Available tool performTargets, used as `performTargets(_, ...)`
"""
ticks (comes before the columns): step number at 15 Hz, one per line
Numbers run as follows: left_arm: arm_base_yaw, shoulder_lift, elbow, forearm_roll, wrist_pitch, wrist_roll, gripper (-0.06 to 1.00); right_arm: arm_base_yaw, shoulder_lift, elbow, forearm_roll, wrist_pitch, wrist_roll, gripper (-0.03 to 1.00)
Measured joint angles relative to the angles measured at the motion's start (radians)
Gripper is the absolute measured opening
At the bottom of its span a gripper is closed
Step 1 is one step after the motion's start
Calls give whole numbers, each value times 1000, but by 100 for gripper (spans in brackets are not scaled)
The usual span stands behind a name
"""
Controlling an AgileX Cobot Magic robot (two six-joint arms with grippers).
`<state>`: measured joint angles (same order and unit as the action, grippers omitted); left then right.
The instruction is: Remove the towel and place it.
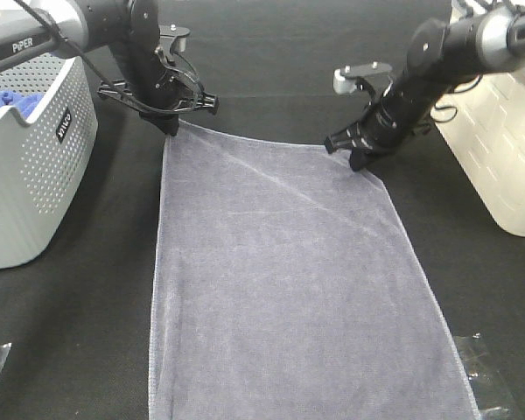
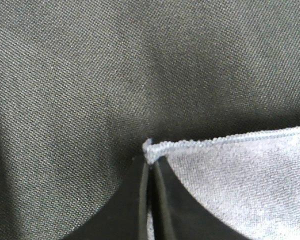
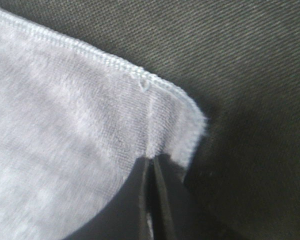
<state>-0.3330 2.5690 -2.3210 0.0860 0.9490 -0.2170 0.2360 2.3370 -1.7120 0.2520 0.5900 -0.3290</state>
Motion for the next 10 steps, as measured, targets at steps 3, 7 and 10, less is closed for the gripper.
performTargets(3, 0, 0, 0, 15, 0, 19, 0, 0, 0, -89, -84, 83, 83, 0)
performTargets(7, 0, 0, 0, 123, -37, 19, 0, 0, 3, -218, -187, 116, 158, 0)
performTargets(10, 0, 0, 0, 179, -140, 19, 0, 0, 11, -283, -229, 84, 161, 0)
